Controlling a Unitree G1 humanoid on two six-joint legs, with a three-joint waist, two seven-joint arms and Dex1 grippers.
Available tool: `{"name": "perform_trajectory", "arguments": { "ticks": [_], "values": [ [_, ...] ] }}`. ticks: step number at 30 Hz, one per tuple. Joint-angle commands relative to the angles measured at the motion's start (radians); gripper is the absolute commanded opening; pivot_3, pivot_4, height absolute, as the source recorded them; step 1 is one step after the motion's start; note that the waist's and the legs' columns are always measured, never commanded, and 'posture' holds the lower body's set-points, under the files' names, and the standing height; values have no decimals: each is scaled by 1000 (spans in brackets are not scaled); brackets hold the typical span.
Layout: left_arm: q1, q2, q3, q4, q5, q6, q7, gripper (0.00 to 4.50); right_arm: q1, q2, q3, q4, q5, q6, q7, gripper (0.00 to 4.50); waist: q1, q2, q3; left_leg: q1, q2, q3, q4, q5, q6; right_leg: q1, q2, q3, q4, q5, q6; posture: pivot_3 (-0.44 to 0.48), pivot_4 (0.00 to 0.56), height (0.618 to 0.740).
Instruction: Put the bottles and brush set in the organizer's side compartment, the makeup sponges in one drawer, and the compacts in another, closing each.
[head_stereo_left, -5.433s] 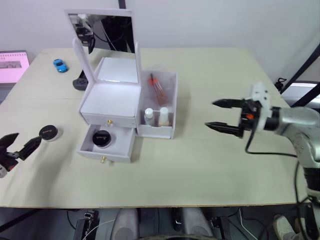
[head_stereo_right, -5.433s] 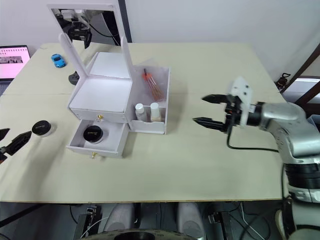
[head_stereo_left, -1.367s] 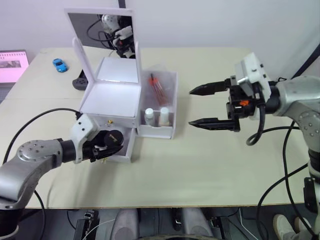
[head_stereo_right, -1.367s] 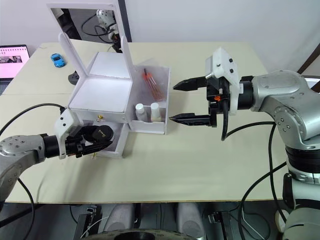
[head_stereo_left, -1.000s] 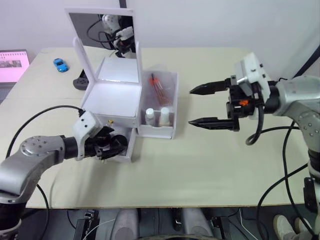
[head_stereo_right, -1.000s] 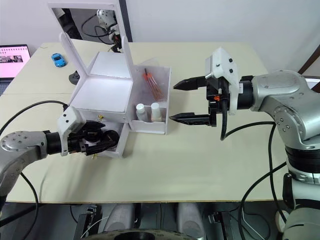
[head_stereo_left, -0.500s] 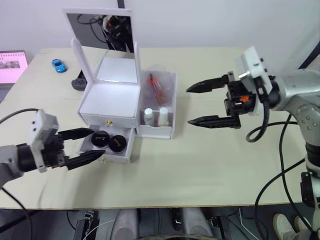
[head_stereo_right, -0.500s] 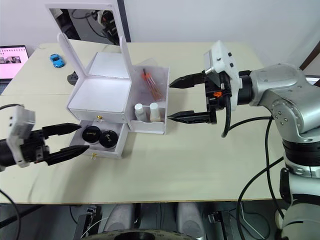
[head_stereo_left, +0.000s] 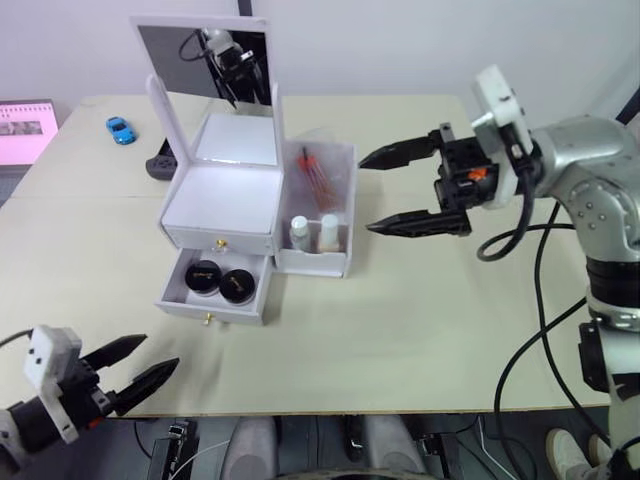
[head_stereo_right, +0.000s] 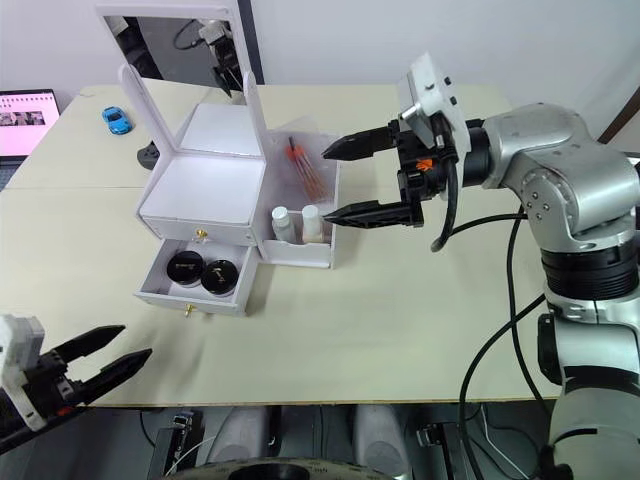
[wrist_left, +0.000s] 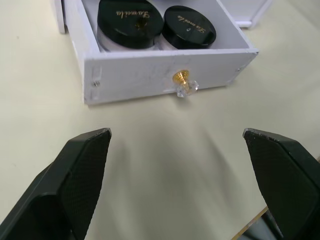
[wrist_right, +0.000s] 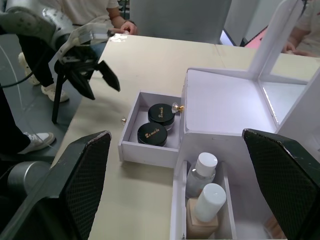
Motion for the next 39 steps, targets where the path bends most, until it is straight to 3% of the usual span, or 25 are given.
{"name": "perform_trajectory", "arguments": {
  "ticks": [1, 6, 7, 8, 30, 39],
  "values": [
    [-28, -16, -37, 25, 28, -62, 35, 3249, -33, -2, -14, -14, -13, -15, 0, 4500, 1, 0, 0, 0, 0, 0, 0, 0, 0, 0, 0, 0, 0, 0, 0, 0, 150, 725],
    [-133, -29, -140, 102, 68, -57, 117, 632, -22, -12, -32, -54, -7, 18, -25, 4500, 0, 1, 0, 0, 0, 0, 0, 0, 0, 0, 1, 0, 1, 0, 0, 0, 150, 725],
    [-144, -37, -154, 110, 71, -62, 126, 187, -11, -20, -37, -69, -2, 27, -28, 4500, 0, 1, 0, 0, 0, 0, 0, 0, 0, 0, 1, 0, 1, 0, 0, 0, 150, 725],
    [-161, -47, -167, 121, 71, -65, 139, 83, -1, -28, -41, -81, 0, 35, -32, 4500, 0, 1, 0, 0, 0, 0, 0, 0, 0, 0, 1, 0, 1, 1, -1, 0, 150, 725],
    [-605, -55, -347, 388, 88, -91, 186, 83, 61, -64, -109, -205, 72, 124, -169, 4500, 2, 1, 0, 0, 0, -1, 1, 0, 0, 1, 1, 0, 2, 1, -1, 0, 150, 725],
    [-694, -48, -389, 475, 121, -129, 168, 83, 82, -95, -135, -226, 94, 133, -180, 4500, 3, 1, -1, 0, 0, -1, 1, 0, 0, 1, 1, 0, 2, 1, -1, 0, 150, 725]
  ]
}}
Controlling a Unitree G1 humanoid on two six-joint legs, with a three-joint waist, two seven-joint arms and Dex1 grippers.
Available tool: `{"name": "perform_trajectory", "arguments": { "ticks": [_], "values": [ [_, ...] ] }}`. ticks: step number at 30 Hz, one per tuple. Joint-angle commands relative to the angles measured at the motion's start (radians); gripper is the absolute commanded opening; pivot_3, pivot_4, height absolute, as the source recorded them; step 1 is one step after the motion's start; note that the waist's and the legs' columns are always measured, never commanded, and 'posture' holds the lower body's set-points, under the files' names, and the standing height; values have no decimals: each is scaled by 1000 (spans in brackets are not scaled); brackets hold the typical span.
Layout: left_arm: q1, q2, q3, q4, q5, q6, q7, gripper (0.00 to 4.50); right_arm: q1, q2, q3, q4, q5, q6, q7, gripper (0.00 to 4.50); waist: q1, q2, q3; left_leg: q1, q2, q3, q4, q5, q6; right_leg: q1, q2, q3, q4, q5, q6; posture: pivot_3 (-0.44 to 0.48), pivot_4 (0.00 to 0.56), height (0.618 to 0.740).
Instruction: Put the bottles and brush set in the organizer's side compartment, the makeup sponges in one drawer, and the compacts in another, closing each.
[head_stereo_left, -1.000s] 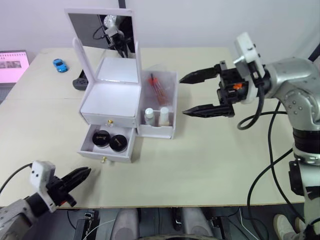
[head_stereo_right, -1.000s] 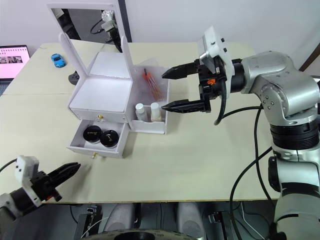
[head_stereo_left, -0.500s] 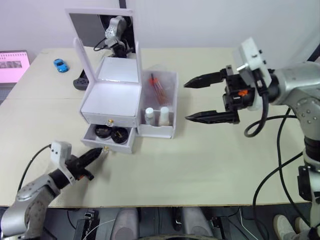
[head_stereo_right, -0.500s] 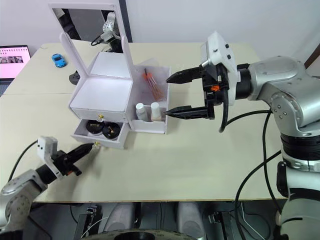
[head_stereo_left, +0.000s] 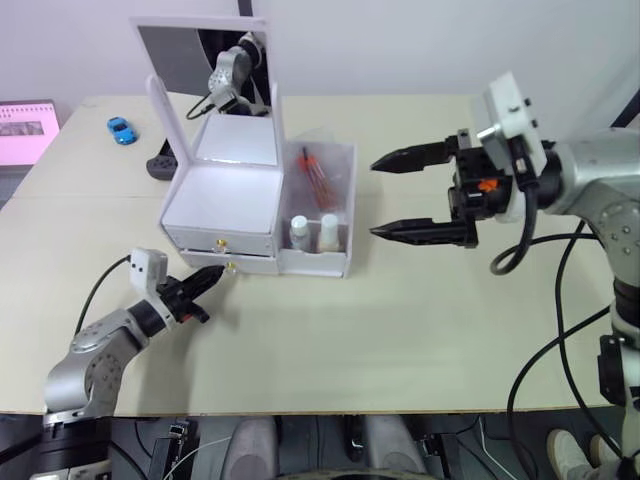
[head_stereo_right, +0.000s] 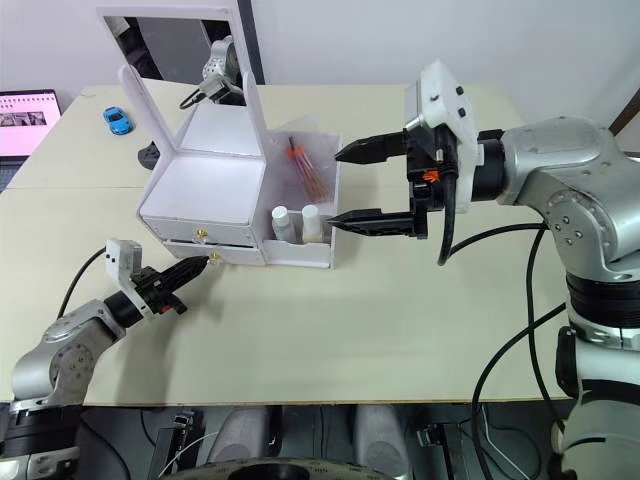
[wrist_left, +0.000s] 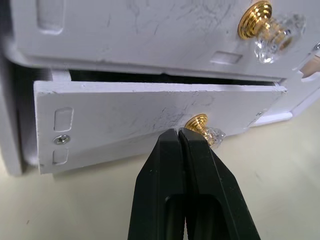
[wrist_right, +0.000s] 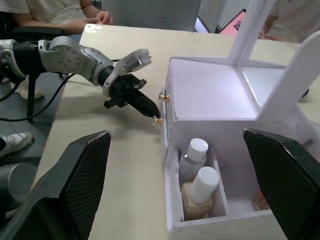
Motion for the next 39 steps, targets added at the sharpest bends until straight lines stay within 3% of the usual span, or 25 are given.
{"name": "perform_trajectory", "arguments": {
  "ticks": [1, 23, 28, 33, 36, 39],
  "values": [
    [-28, 11, -8, 15, 15, -33, -9, 83, 4, -23, -49, -29, 17, -2, -8, 4500, 1, 0, 0, 0, 0, 0, 0, 0, 0, 0, 0, 0, 0, 0, 0, 0, 150, 725],
    [-113, -12, -44, 38, 20, -46, 17, 83, 28, -28, -58, -24, 22, -10, -13, 4500, 24, 0, 0, -1, 0, 0, 4, 0, 0, 1, 0, 0, 0, 1, 1, 0, 150, 725],
    [-54, 24, -5, -38, -19, -26, -27, 83, 56, -46, -90, -11, 50, 37, -26, 4500, 22, 0, 0, -2, 0, 0, 5, 0, 0, 1, 0, 0, 0, 1, 2, 0, 150, 725],
    [24, 131, 53, -90, -57, 10, -84, 83, 148, -90, -146, 11, 58, 58, -31, 4500, 21, 0, 0, -2, 0, 0, 2, 0, 0, 1, -1, 0, -3, 1, 1, 0, 150, 725],
    [37, 218, 119, -106, -126, 95, -116, 967, 210, -80, -197, 67, 26, 51, -97, 4500, 21, 0, 1, -1, 0, 0, 0, 0, 0, 0, 0, 0, -3, 1, 1, 0, 150, 725],
    [49, 325, 161, -93, -95, 81, -162, 2514, 316, -74, -279, 91, 13, 22, -126, 4500, 22, 0, 1, -1, 0, 0, 1, 0, 0, 0, -1, 0, -3, 0, 2, 0, 150, 725]
  ]
}}
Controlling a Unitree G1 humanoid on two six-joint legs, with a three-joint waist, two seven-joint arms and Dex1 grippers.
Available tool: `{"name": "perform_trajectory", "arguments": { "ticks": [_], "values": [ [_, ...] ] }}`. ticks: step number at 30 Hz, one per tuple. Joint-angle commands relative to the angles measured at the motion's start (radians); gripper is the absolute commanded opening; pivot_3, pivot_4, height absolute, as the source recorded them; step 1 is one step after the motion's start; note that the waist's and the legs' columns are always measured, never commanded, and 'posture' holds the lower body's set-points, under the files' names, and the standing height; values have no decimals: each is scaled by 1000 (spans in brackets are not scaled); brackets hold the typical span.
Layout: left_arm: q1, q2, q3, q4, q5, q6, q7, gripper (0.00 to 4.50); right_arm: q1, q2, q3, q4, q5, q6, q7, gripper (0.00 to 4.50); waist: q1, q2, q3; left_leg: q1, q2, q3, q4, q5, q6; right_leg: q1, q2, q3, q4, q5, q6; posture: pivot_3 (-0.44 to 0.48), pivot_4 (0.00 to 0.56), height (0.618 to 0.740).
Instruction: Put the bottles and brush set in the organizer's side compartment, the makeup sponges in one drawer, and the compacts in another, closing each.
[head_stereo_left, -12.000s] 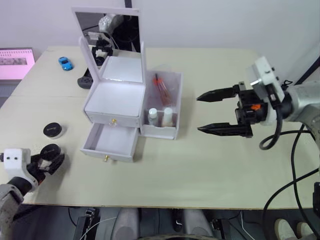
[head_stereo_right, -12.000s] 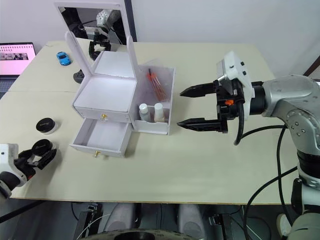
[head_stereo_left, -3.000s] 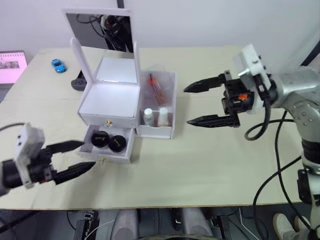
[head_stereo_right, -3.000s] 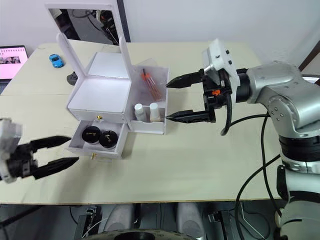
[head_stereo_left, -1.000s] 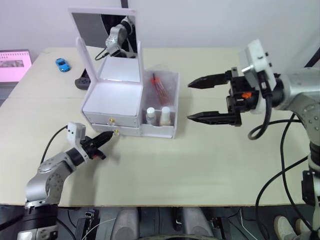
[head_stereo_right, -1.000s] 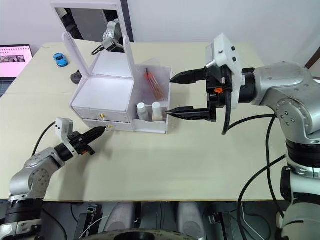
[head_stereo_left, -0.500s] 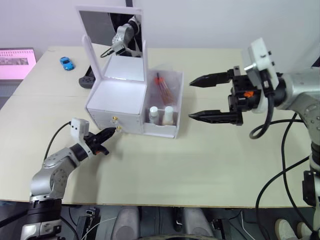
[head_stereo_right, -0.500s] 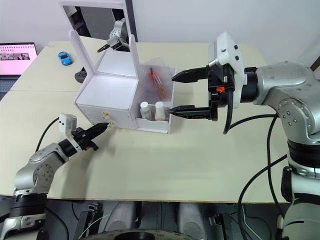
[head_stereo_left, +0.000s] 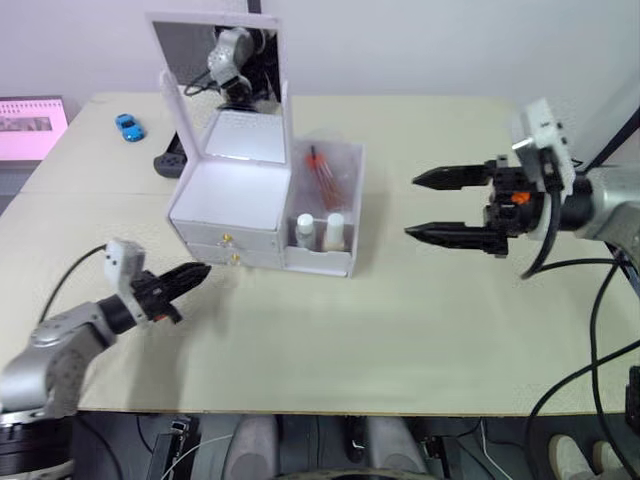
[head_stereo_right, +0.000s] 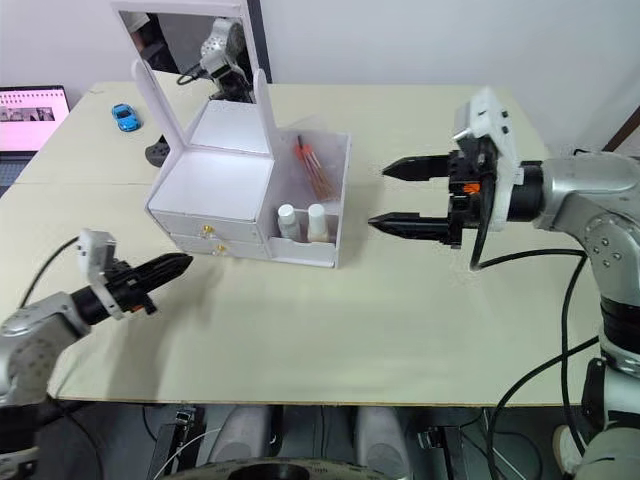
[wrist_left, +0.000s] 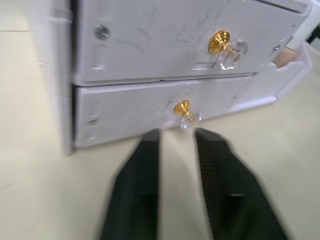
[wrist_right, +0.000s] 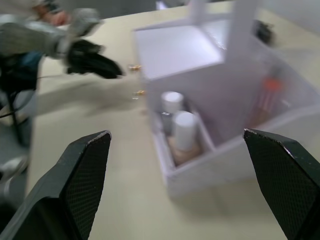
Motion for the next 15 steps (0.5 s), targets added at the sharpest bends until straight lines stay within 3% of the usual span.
{"name": "perform_trajectory", "arguments": {
  "ticks": [1, 3, 4, 8, 15],
  "values": [
    [-8, 97, 80, -12, 8, -19, -47, 3063, 98, -1, -124, 10, -9, -44, -27, 4500, 3, 0, 0, 0, 0, 0, 0, 0, 0, 0, 0, 0, 0, 0, 0, 0, 150, 725],
    [-38, 137, 93, 46, 63, -68, -24, 4134, 180, 8, -184, 16, -16, -73, -37, 4500, 3, 2, 1, -1, 0, 0, 0, 0, 0, 0, -1, 0, -1, 0, 0, 0, 150, 725],
    [-66, 148, 99, 93, 86, -91, -9, 4428, 225, 11, -209, 18, -27, -97, -37, 4500, 3, 2, 1, -1, -1, 1, 0, 0, 0, 0, -1, 0, -1, 0, 0, 0, 150, 725],
    [-171, 178, 80, 266, 224, -257, 51, 4428, 391, 106, -349, 66, -86, -282, -70, 4500, 1, 1, 1, 0, 0, 0, -2, 0, 0, 0, 0, 0, -1, 0, 1, 0, 150, 725],
    [-283, 213, 16, 477, 351, -387, 62, 4428, 541, 215, -416, 156, -241, -564, -167, 4500, -4, 1, 1, 1, 0, 2, -3, 0, 0, 0, 0, 1, -1, 0, 1, 0, 150, 725]
  ]
}}
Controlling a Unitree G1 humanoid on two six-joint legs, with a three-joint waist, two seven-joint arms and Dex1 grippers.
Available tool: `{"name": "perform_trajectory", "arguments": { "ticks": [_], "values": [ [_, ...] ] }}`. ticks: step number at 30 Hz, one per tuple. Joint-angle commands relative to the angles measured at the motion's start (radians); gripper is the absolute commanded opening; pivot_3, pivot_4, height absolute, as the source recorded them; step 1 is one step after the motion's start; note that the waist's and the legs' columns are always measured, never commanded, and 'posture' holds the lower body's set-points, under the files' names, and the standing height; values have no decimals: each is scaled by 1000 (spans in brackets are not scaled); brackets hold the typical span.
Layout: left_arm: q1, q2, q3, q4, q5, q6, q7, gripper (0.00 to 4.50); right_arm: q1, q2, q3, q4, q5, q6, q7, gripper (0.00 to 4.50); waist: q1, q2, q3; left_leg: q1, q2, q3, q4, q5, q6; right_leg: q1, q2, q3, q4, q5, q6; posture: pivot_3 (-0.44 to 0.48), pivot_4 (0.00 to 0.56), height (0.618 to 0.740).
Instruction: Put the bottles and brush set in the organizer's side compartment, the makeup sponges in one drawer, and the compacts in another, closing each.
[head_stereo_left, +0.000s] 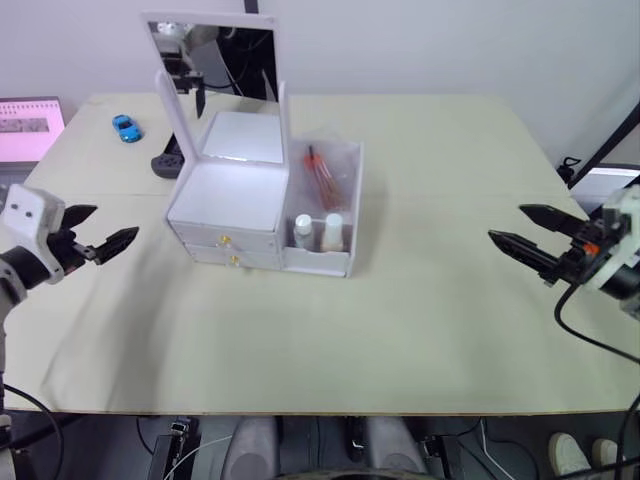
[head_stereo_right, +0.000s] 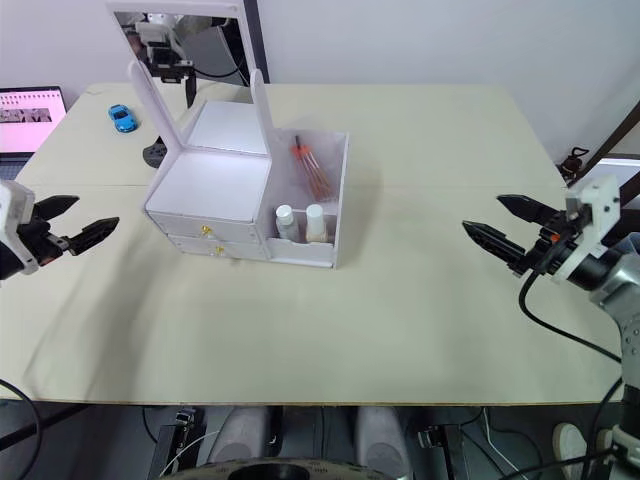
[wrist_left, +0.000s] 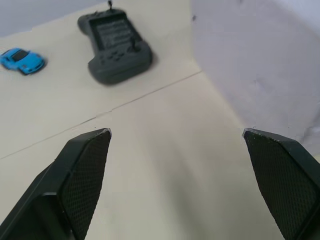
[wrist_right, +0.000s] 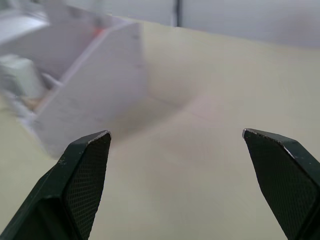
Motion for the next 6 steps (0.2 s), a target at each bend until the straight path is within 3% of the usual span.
{"name": "perform_trajectory", "arguments": {
  "ticks": [1, 6],
  "values": [
    [-52, 25, -1, 66, 46, -83, 9, 4428, 40, 37, -48, 17, -65, -138, -53, 4500, 2, 0, 0, 0, 0, 0, 0, 0, 0, 0, 0, 0, 0, 0, 0, 0, 150, 725],
    [-79, 4, -21, 74, 52, -66, 15, 4428, 75, 64, -28, 30, -98, -222, -78, 4500, 1, 0, 0, 0, 0, 0, 0, 0, 0, 0, 0, 0, 0, 0, 0, 0, 150, 725]
  ]
}}
